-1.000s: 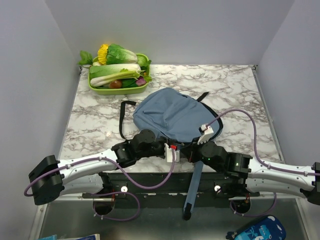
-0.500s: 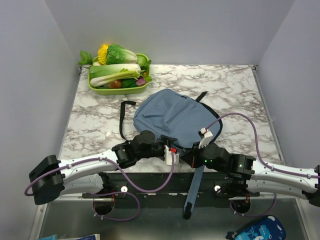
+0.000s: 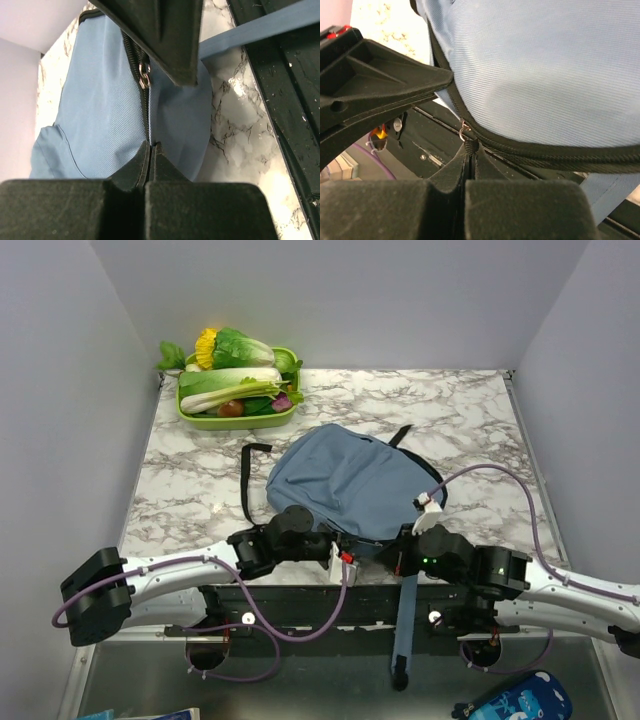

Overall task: Pack the student bag
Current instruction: Zip the student bag at the center of the board.

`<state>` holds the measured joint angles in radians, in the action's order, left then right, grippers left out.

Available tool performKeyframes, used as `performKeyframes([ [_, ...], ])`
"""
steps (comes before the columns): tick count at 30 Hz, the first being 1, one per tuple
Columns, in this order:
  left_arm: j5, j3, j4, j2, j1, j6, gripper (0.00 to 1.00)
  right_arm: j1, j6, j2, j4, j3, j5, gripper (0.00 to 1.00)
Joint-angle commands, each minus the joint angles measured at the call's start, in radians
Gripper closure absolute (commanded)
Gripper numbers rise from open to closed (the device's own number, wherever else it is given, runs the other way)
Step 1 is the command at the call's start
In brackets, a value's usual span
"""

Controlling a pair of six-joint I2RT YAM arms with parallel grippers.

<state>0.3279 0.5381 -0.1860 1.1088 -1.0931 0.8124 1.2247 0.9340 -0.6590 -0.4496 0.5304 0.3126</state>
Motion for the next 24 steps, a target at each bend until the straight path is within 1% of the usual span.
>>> performKeyframes([
  [1, -0.026, -0.055, 0.051, -0.036, 0.002, 0.057, 1.00, -0.007, 0.114, 0.082, -0.225, 0.086, 0.091, 0.99],
  [3, -0.033, -0.076, 0.065, -0.056, 0.005, 0.062, 1.00, -0.017, 0.117, 0.094, -0.279, 0.095, 0.095, 1.00],
  [6, -0.049, -0.110, 0.082, -0.089, 0.015, 0.083, 1.00, -0.053, 0.089, 0.079, -0.296, 0.088, 0.059, 1.00],
  [10, -0.059, -0.127, 0.144, -0.119, 0.048, 0.091, 1.00, -0.134, 0.020, 0.041, -0.305, 0.085, -0.016, 1.00],
  [13, -0.088, -0.144, 0.180, -0.138, 0.091, 0.105, 1.00, -0.224, -0.058, 0.048, -0.310, 0.098, -0.087, 1.00],
  [17, -0.086, -0.165, 0.215, -0.145, 0.189, 0.139, 1.00, -0.303, -0.150, 0.036, -0.331, 0.137, -0.165, 1.00],
  [18, -0.076, -0.173, 0.218, -0.142, 0.237, 0.163, 1.00, -0.310, -0.179, 0.029, -0.328, 0.154, -0.187, 1.00],
  [22, -0.078, -0.179, 0.204, -0.118, 0.314, 0.220, 1.00, -0.340, -0.244, -0.043, -0.299, 0.187, -0.242, 1.00],
  [23, -0.079, -0.173, 0.210, -0.113, 0.320, 0.222, 0.97, -0.346, -0.251, -0.059, -0.282, 0.186, -0.256, 1.00],
  [24, -0.081, -0.152, 0.223, -0.107, 0.320, 0.222, 0.92, -0.347, -0.261, -0.083, -0.235, 0.181, -0.291, 1.00],
])
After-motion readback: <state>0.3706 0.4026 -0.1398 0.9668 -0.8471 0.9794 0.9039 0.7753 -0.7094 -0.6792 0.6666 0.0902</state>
